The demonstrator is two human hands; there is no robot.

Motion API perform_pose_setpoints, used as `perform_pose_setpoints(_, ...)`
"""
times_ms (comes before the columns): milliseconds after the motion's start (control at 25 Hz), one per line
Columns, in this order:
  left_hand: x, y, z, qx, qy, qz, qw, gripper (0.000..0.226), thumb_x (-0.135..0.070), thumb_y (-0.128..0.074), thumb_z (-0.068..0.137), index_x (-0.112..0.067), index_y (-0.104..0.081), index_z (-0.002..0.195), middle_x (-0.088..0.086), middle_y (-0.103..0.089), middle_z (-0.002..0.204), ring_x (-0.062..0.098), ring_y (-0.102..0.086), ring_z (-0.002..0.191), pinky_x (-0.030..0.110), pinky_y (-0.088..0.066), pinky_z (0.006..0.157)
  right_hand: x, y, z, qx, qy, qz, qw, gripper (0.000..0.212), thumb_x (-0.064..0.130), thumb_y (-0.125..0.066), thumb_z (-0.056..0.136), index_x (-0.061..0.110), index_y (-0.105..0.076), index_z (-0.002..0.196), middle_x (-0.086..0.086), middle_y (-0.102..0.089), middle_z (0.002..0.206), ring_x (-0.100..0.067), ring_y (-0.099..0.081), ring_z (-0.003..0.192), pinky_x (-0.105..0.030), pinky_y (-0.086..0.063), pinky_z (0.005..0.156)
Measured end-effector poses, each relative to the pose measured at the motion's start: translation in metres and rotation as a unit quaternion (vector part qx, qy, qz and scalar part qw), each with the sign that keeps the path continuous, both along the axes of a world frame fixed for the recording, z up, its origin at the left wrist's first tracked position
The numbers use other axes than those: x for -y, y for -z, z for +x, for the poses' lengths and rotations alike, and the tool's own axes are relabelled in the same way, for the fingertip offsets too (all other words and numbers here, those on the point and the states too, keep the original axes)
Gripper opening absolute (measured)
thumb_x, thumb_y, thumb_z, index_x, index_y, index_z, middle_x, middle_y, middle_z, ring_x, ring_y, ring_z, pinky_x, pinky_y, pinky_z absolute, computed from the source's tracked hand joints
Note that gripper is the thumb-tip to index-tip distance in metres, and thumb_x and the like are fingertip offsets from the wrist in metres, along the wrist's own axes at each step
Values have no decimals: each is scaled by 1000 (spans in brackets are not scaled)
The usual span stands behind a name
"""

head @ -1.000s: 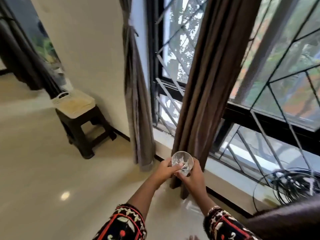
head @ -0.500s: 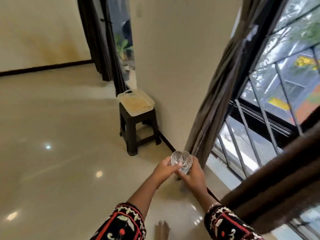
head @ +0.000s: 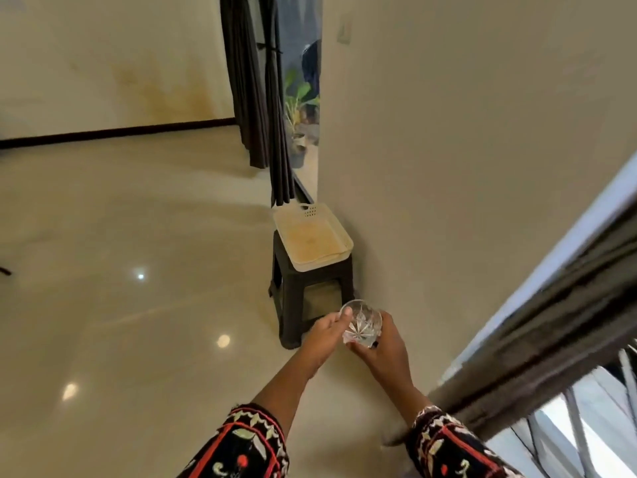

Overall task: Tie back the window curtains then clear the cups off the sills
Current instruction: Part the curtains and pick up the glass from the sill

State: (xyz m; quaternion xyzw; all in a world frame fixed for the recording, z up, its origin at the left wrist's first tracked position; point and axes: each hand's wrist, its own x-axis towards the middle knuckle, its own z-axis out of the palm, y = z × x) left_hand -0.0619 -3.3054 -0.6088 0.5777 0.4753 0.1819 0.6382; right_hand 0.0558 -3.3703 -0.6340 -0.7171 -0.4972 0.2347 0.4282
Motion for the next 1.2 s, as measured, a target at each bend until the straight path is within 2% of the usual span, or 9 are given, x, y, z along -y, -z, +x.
perform_pose_setpoints(120,-51,3,6,10,-20,-7,1000,34,-50,-38,92,-24,-55,106,-3,-62,104,13,-58,100,24,-40,82,-53,8,8,0,-12,0,1000,70,63,-60,61,21,-48,116,5,-59,105,-12,-59,96,-22,-47,75)
perform_pose_setpoints(240,-108,11,15,14,-24,-2,1000,35,-51,-38,92,-24,-56,106,-1,-62,107,14,-58,102,24,-38,85,-112,14,16,7,-19,10,1000,69,65,-56,63,22,-48,116,7,-58,105,-11,-58,95,-31,-51,77)
perform_pose_setpoints(280,-130,15,17,14,-21,-3,1000,38,-52,-38,92,-23,-56,109,0,-62,109,15,-57,104,25,-38,87,-133,15,19,6,-21,14,1000,66,65,-57,63,27,-47,116,9,-58,106,-9,-58,95,-30,-52,76)
perform_pose_setpoints(360,-178,20,20,18,-20,-10,1000,43,-52,-37,92,-22,-55,115,-1,-61,113,16,-56,108,27,-37,91,-180,14,22,7,-36,16,999,62,64,-59,64,35,-43,116,17,-55,107,2,-54,96,-14,-45,76)
perform_pose_setpoints(440,-234,24,22,11,-21,-15,1000,49,-54,-36,91,-21,-55,122,0,-60,120,18,-54,115,29,-36,97,-237,14,25,3,-49,6,999,57,55,-65,70,35,-41,119,20,-54,111,7,-51,99,-4,-36,76)
perform_pose_setpoints(600,-331,28,23,-3,-31,-33,999,49,-50,-36,93,-17,-56,122,3,-59,123,18,-54,112,28,-37,99,-335,23,26,-14,-39,-47,998,71,34,-76,73,20,-37,130,5,-50,125,-5,-47,108,-11,-38,82)
perform_pose_setpoints(720,-383,32,29,-6,-50,-56,997,47,-50,-37,93,-16,-57,119,2,-60,119,19,-54,110,26,-38,93,-392,35,34,-15,-30,-85,996,80,30,-80,69,16,-33,133,-2,-46,130,-16,-47,117,-21,-40,90)
perform_pose_setpoints(840,-429,45,40,-13,-66,-69,995,45,-46,-34,95,-15,-55,120,-1,-57,114,15,-52,105,25,-36,88,-447,53,46,16,-47,-112,992,80,25,-79,71,12,-31,134,-6,-40,133,-20,-43,121,-17,-34,90)
perform_pose_setpoints(1200,-551,142,67,-65,-139,-85,984,40,-38,-44,94,-16,-54,126,2,-61,120,18,-57,112,27,-44,92,-593,147,81,51,-165,-191,966,81,17,-75,73,12,-27,137,-7,-37,137,-22,-42,124,-23,-39,95)
